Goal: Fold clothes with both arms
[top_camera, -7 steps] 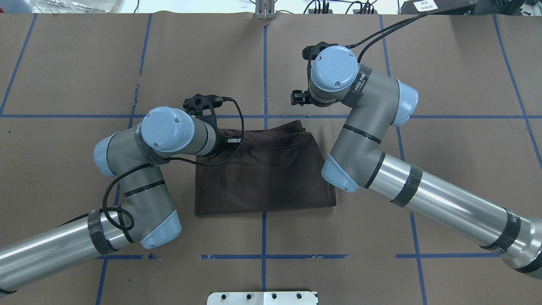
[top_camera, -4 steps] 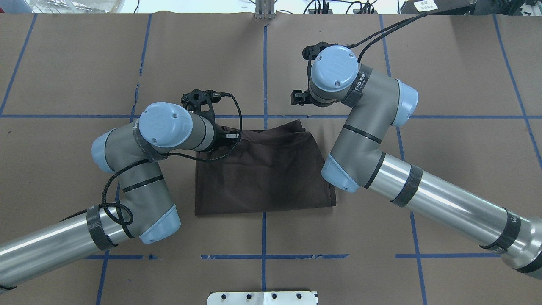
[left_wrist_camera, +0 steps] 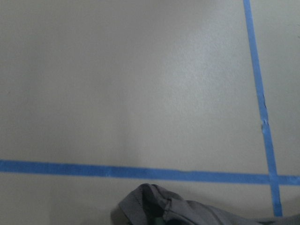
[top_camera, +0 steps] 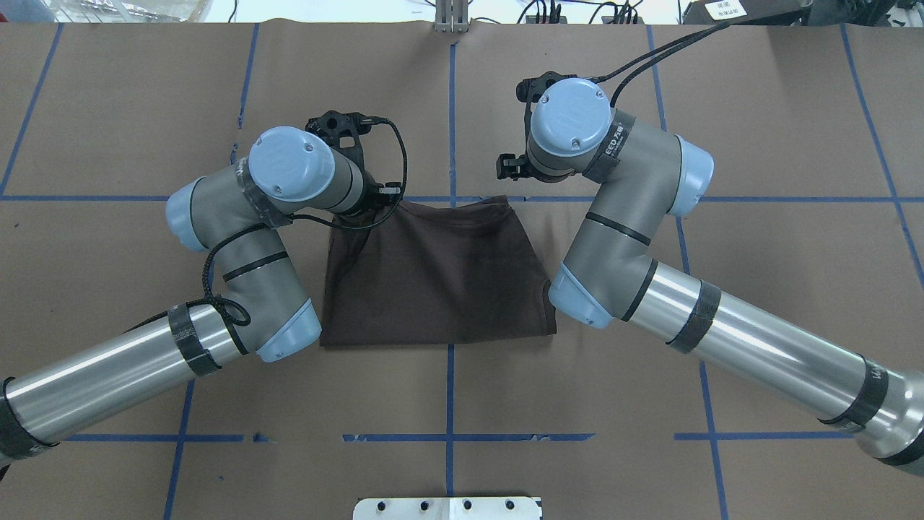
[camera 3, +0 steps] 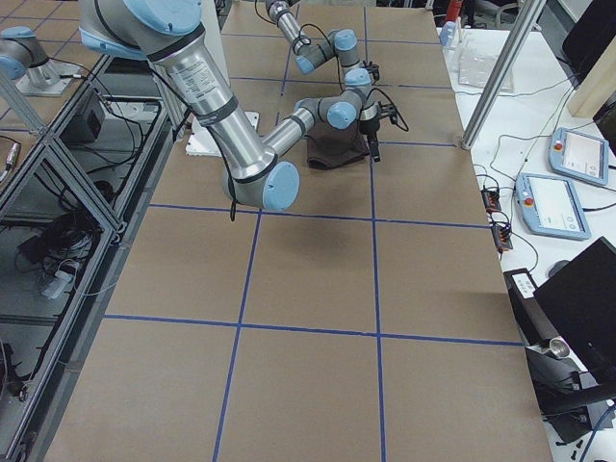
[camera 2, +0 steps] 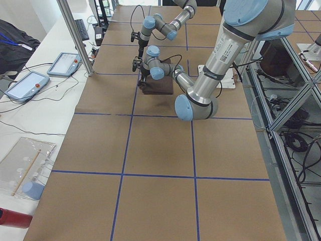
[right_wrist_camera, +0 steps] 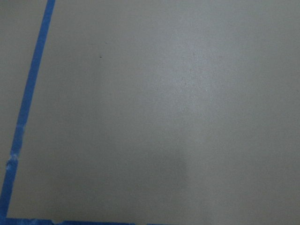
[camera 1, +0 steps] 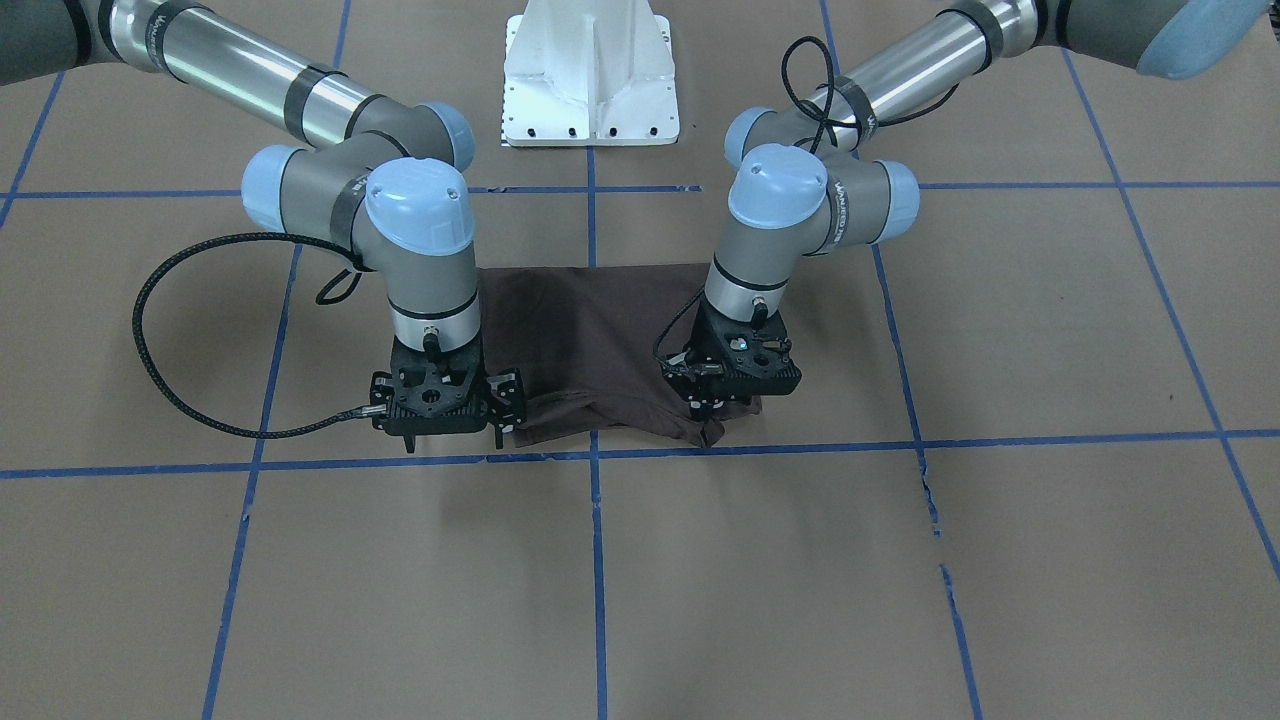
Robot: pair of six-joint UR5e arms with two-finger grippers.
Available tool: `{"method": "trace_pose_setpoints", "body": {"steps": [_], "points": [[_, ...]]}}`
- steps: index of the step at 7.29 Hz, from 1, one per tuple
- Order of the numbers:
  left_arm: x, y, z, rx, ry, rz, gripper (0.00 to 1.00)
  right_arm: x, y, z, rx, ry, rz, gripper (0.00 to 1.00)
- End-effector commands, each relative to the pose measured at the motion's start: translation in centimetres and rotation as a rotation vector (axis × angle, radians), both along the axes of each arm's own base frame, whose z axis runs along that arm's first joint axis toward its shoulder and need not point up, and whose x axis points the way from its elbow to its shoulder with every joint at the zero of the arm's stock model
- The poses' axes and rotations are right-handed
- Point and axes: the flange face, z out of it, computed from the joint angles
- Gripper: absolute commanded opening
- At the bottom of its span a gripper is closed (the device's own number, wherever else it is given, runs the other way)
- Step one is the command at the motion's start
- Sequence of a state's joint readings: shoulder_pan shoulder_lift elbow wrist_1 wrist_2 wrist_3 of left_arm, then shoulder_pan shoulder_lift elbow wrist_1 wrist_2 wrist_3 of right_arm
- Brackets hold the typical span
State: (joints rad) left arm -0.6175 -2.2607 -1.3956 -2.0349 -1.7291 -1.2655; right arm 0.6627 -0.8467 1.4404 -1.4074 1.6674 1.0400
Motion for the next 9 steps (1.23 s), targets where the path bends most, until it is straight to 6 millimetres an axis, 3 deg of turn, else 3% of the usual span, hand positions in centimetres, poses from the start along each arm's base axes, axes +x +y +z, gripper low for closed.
{"method": "trace_pose_setpoints", "body": {"steps": [1, 3, 5, 7, 9], "points": [[-0.1, -0.8, -0.3, 0.024, -0.01, 0.014, 0.99, 0.0, 0.0, -0.2, 0.004, -0.005, 0.0, 1.0], [-3.2, -1.2, -1.9, 0.064, 0.019, 0.074, 1.0, -0.2, 0.7, -1.4, -0.022, -0.044, 0.036, 1.0], [-7.8, 0.7, 0.0, 0.149, 0.003, 0.115, 1.0, -3.5, 3.7, -2.3, -0.068, -0.087, 0.05, 1.0], [-8.8, 0.8, 0.7, 0.153, -0.002, 0.111, 1.0, -6.1, 5.7, -1.7, -0.102, -0.152, 0.097, 0.94], [-8.8, 0.8, 0.8, 0.154, -0.003, 0.11, 1.0, -6.6, 5.4, -1.6, -0.086, -0.139, 0.121, 0.81]]}}
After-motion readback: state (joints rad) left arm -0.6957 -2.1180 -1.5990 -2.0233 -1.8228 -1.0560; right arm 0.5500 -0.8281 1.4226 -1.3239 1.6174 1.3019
